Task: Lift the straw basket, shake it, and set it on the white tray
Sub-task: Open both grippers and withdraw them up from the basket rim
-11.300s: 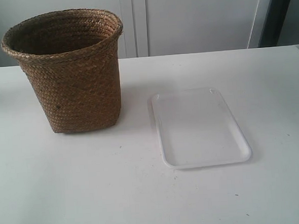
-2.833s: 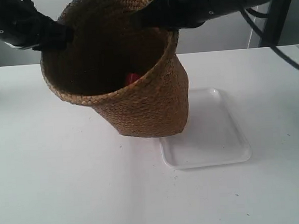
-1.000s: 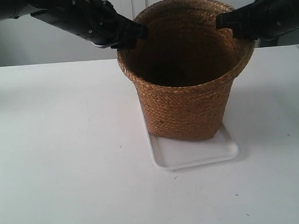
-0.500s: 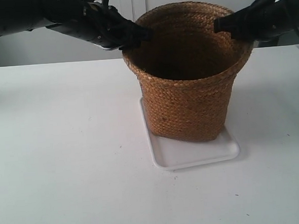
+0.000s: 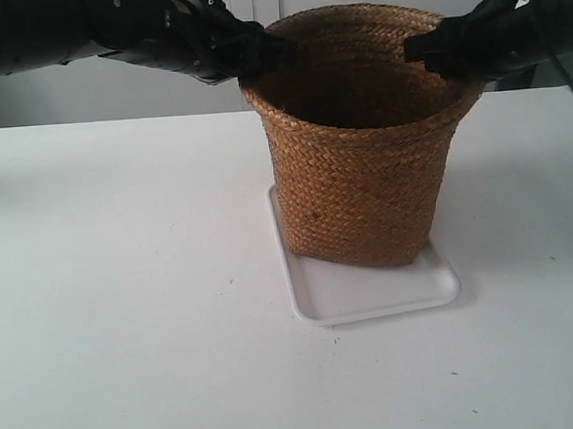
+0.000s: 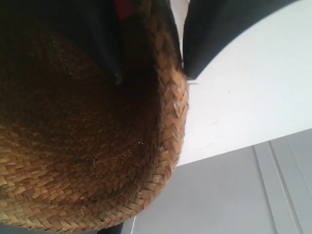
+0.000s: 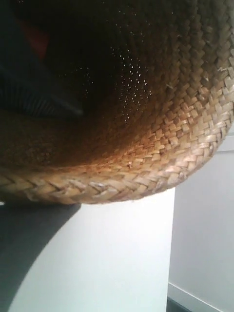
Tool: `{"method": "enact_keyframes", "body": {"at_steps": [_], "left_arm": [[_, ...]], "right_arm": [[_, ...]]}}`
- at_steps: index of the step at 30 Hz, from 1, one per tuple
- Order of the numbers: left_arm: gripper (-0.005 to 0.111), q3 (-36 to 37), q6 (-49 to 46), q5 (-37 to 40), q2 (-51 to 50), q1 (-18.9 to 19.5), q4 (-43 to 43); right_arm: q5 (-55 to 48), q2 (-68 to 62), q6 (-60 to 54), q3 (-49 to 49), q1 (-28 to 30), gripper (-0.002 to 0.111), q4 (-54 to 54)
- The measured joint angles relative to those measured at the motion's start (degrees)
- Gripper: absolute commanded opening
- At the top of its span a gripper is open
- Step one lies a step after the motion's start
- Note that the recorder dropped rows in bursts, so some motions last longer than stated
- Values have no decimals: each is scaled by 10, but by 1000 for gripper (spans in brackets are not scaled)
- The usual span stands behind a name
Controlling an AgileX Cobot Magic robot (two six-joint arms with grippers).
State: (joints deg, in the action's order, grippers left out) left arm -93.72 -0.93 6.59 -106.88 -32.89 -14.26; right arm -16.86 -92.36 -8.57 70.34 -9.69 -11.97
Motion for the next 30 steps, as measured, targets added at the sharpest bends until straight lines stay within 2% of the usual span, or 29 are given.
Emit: {"method": "enact_keyframes", "body": {"at_steps": [8,15,26,29,30], "left_arm": [[45,-3,0,-7,-3,3,1],[58,-5,0,-3,-3,25,2],[59,-10,-3,-32,2,29,4],[50,-10,-3,-25,21,29,4],[42,-11,-3,-21,28,29,4]], "right_arm": [[6,23,0,5,0,47,0],[23,69,0,8,0,47,2],[46,146,-11,8,0,47,2],[48,173,-20,8,0,42,2],[48,182,-20,8,0,37,2]]}}
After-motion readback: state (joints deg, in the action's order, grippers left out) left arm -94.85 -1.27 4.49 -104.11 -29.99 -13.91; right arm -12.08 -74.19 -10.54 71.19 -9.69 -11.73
